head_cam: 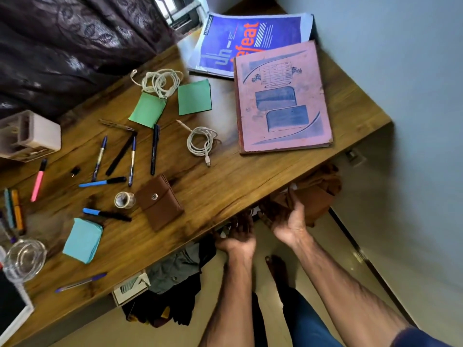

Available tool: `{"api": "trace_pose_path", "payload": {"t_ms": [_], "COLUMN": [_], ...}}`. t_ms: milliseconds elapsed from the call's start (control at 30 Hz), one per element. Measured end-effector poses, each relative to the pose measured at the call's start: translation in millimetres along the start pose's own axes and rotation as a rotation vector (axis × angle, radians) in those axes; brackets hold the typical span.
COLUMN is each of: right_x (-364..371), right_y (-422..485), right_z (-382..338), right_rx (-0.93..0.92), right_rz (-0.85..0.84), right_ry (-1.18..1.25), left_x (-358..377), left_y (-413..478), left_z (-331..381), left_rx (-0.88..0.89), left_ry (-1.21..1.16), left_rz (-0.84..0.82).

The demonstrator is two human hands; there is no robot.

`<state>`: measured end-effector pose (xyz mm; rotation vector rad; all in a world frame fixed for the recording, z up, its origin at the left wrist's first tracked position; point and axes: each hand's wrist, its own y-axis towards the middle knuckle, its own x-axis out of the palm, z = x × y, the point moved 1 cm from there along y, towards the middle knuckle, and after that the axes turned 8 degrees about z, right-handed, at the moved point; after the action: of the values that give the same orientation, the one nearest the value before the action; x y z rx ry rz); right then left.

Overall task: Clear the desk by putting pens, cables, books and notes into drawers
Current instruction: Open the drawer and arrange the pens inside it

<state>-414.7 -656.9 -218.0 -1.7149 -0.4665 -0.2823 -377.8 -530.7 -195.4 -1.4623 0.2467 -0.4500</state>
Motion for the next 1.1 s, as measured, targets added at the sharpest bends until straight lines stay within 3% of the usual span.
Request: {"api": "trace_pose_path", "payload": {"t_ms": [367,433,500,567,667,767,833,967,1033,1100], "right_x": [-59.2,-62.5,-58.7,-53.4,-39.6,-14.8,6.9,22.1,14.6,6.0], "right_y": [-32.1,-45.8,-67.4,-93.9,-131.3,-144.0,-137.5,-124.2,-130.1,-140.2], "right_z": [10.2,13.5,20.7,27.7,30.0,18.9,11.5,11.8,16.7,18.8], "right_rx": [-0.030,-0.069,-0.145,-0.300,-0.718,-1.182,-1.276,-0.976,-0.935,-0.921], "right_rz": [0.020,0.090,0.174,0.264,0.133,-0.096,-0.163,-0.124,-0.134,-0.158], "right_ry": [-0.014,-0.079,-0.252,-0.559,-0.994,-1.337,-1.625,-2.392,-2.551,-2.543], "left_x": [-61.1,-69.1,-78.2,-89.9,-96.9,-85.1,-69.7,-62.1,-76.8,-94.2], "left_y": [-13.6,-24.1,-42.7,-58.5,-82.1,-100.0,-103.0,-87.0,-82.1,-79.7], "left_z": [-14.8,-16.9,-19.6,-18.9,-10.0,5.0,17.1,38.8,48.5,53.9], "left_rx": [-0.108,-0.117,-0.049,0.259,1.105,1.649,1.799,1.466,1.292,1.304], "left_ry": [0.067,0.200,0.484,0.994,1.656,1.769,1.833,2.337,2.349,2.334], "left_rz": [0.044,0.046,0.062,0.030,-0.304,-0.519,-0.483,-0.093,-0.080,-0.148]}}
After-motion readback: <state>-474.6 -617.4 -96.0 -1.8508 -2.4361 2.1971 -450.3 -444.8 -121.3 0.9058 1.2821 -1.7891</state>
